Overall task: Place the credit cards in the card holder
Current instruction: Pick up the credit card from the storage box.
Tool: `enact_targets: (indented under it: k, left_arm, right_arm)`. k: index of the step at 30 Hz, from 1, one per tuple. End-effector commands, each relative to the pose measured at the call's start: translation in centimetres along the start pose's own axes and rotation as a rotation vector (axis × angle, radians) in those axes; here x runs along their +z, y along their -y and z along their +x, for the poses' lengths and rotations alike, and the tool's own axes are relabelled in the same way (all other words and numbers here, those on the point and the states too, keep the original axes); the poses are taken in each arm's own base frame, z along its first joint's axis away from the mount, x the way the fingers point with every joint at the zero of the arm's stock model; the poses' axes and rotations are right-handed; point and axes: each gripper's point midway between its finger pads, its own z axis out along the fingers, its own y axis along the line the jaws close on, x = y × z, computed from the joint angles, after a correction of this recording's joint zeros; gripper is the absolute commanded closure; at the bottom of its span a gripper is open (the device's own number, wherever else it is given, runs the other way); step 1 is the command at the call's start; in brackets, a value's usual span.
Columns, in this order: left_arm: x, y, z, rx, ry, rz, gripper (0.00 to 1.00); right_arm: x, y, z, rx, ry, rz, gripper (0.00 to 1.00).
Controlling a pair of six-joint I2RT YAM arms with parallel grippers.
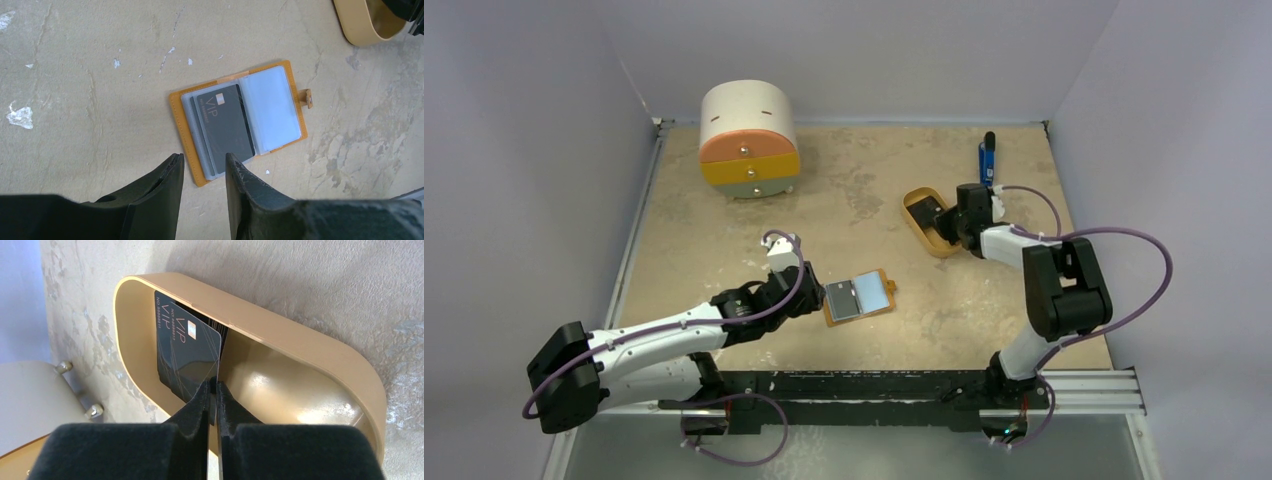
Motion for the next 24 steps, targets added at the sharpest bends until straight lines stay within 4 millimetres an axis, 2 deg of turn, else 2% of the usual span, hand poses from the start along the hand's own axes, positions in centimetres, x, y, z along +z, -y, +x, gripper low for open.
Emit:
enact_targets:
  k: [1, 11, 19, 22, 24]
  left_arm:
    - [0.0, 0.5, -0.4, -0.027, 0.017, 0.023, 0.65]
    - [-0.2, 0.7, -0.8, -0.021, 0.027, 0.025, 0.65]
    - [-0.4, 0.9, -1.1, -0.025, 0.032, 0.029, 0.65]
    - [-0.7, 0.8, -1.5, -0.025, 0.040, 0.025, 0.65]
    - [-1.0, 0.7, -1.8, -0.027, 0.053, 0.019, 0.65]
  right_arm:
    - [-1.0, -1.0, -0.7, -0.034, 0.014, -0.018, 0.96]
    - [-3.0, -3.6, -1.6, -0.035, 0.022, -0.086, 0.99]
    - [-3.5, -5.6, -2.0, -0.063, 0.021, -0.139, 1.00]
    - [-4.9, -7.2, -3.2, -0.094, 0.060, -0.182, 1.00]
    - [-6.5, -8.6, -4.3, -0.125, 0.100, -0.223, 1.00]
